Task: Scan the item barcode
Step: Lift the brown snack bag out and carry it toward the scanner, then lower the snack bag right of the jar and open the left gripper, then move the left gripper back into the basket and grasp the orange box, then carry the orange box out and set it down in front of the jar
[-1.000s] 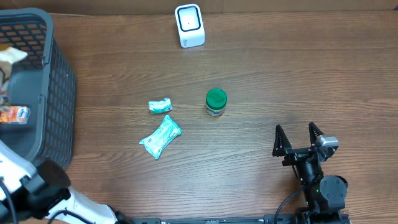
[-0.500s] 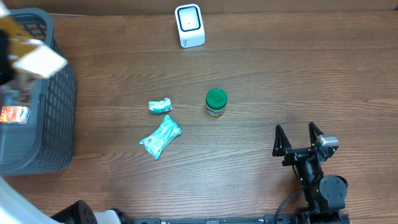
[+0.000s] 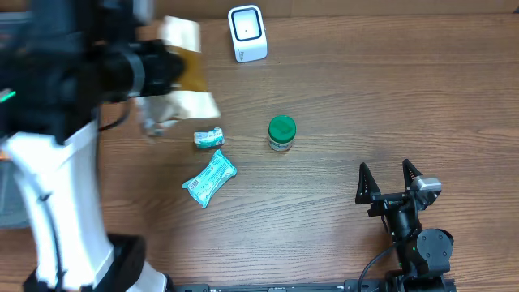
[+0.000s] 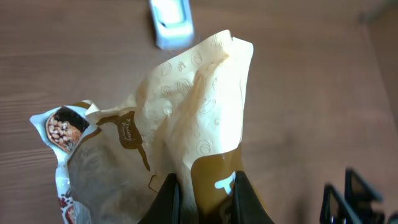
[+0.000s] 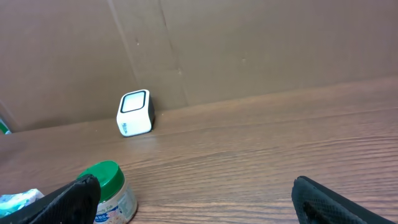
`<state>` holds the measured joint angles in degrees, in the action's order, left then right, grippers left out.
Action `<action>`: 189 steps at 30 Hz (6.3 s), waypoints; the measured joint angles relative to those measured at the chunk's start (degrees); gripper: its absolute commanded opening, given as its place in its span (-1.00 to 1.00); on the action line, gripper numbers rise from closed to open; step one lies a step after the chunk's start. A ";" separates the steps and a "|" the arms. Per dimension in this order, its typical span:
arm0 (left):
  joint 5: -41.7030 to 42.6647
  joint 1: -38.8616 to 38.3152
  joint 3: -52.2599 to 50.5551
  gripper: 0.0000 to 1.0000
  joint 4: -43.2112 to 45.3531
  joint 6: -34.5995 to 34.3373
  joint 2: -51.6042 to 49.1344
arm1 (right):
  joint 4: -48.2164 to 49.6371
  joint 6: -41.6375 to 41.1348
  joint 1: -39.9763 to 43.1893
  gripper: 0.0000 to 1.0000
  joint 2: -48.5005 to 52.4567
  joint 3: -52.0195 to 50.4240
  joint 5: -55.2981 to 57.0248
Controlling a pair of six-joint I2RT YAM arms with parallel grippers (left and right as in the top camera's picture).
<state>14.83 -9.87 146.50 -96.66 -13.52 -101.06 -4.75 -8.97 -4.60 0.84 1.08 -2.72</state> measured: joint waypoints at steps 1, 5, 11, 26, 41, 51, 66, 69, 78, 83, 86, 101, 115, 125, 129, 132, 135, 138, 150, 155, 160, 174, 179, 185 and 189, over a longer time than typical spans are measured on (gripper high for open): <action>-0.83 -2.45 -0.02 -0.92 0.00 -0.02 -1.46 | 0.00 0.00 0.00 1.00 0.00 0.00 0.00; -3.85 -10.56 -0.13 -0.92 0.13 -0.02 -7.91 | 0.00 -0.02 0.00 1.00 0.00 0.00 0.02; -5.99 -19.71 -0.22 -0.92 2.82 0.07 -19.19 | -0.04 0.00 0.00 0.99 0.00 0.00 0.00; -6.99 -25.64 -0.74 -0.92 7.26 4.37 -33.75 | 0.00 -0.02 0.00 1.00 0.00 0.00 0.02; -3.04 -27.32 -0.74 -0.92 22.36 22.69 -33.75 | -0.04 -0.02 0.00 1.00 0.00 -0.02 0.00; -2.64 -34.73 -0.74 -0.92 23.45 38.05 -35.67 | -0.02 -0.02 0.00 1.00 0.00 0.00 0.00; 5.09 -35.43 -1.07 0.12 20.83 38.21 -40.33 | 0.00 -0.02 0.00 1.00 0.00 0.00 0.02; 7.74 -35.43 -1.07 0.77 20.31 37.73 -40.33 | -0.02 0.00 0.00 1.00 0.00 0.00 0.02; 9.29 -34.25 -0.96 1.00 20.26 34.12 -40.24 | -0.02 -0.02 0.00 1.00 0.00 0.00 0.02; 4.33 -29.81 1.31 0.99 20.11 27.17 -39.19 | 0.00 -0.02 0.02 1.00 0.00 0.00 0.00; 0.24 -25.22 3.39 0.99 19.91 22.43 -36.37 | -0.02 0.00 0.00 1.00 0.00 0.00 0.00; -4.42 -1.22 8.46 0.83 13.84 15.54 -6.71 | -0.02 -0.02 0.00 1.00 0.00 0.00 0.02; -18.58 38.62 7.13 0.76 1.44 -11.37 -5.11 | 0.00 0.00 0.00 1.00 0.00 0.00 0.00; -21.59 46.14 2.91 0.70 3.02 -15.67 -14.27 | 0.00 0.00 0.00 1.00 0.00 0.00 0.00; -22.60 46.12 2.10 0.69 3.43 -16.33 -22.36 | -0.02 -0.04 0.00 1.00 0.00 0.00 0.00; -23.15 46.14 1.86 0.68 3.19 -16.39 -26.97 | -0.02 0.00 0.00 1.00 0.00 0.00 0.00; -24.17 46.14 1.70 0.68 3.26 -16.44 -29.88 | 0.00 0.00 0.00 1.00 0.00 -0.02 0.02; -25.57 46.14 1.70 0.68 3.45 -16.59 -31.19 | 0.00 -0.02 0.00 0.99 0.00 0.00 0.00; -27.93 46.80 -13.00 0.67 12.76 -16.61 -31.34 | 0.00 0.00 0.00 1.00 0.00 0.00 0.00; -28.79 46.88 -18.84 0.68 17.84 -16.59 -31.41 | 0.00 -0.02 0.00 1.00 0.00 0.00 0.00; -29.94 46.88 -21.53 0.68 21.88 -16.57 -31.41 | -0.04 -0.04 0.00 0.99 0.00 0.00 0.00; -32.20 46.88 -34.88 0.67 36.48 -16.57 -31.41 | -0.02 0.00 0.00 1.00 0.00 0.00 0.02; -32.44 46.88 -36.15 0.56 39.93 -16.59 -31.17 | -0.02 0.02 0.00 1.00 0.00 0.00 0.00; -32.48 46.88 -36.76 -0.39 41.88 -16.52 -31.08 | -0.02 -0.02 0.00 1.00 0.00 0.00 0.02; -32.68 46.88 -37.07 -0.86 41.86 -15.89 -31.08 | -0.02 0.00 0.00 1.00 0.00 0.00 0.00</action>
<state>-17.85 37.01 109.43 -54.81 -29.41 -132.14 -4.78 -8.97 -4.60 0.84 1.08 -2.72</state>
